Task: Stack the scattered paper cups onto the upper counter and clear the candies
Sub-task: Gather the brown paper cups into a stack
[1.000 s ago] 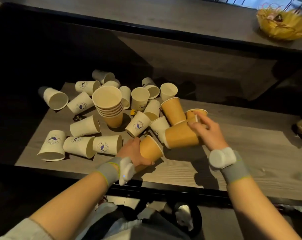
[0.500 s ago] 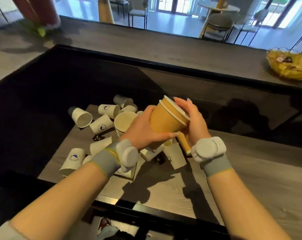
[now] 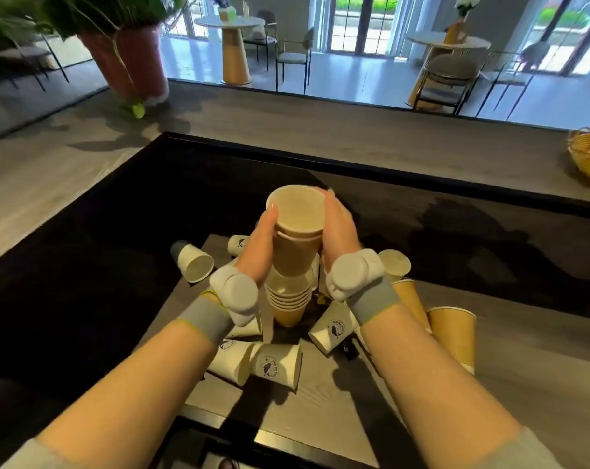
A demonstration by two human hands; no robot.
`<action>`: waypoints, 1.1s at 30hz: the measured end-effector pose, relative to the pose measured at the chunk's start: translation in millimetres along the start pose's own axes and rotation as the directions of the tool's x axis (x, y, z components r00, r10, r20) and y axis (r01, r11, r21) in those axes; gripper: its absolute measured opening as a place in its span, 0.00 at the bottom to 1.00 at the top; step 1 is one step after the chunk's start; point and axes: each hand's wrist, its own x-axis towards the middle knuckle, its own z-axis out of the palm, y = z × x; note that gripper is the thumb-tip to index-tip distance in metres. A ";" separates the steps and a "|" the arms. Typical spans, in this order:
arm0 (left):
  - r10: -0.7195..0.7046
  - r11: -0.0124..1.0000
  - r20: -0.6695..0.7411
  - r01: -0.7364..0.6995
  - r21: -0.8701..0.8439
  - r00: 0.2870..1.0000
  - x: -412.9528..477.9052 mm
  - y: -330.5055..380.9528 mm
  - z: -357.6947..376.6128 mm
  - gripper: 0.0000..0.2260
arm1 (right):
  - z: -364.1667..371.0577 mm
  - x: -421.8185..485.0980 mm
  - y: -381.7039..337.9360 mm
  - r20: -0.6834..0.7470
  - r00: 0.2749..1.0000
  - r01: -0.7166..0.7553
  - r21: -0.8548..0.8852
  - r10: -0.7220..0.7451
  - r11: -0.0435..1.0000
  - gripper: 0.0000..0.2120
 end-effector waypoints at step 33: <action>-0.183 0.973 -0.334 0.218 0.071 0.925 39.4 -92.0 -4.9 0.23 | -182.8 27.7 148.0 -0.332 0.891 -0.405 -0.889 0.311 0.211 0.58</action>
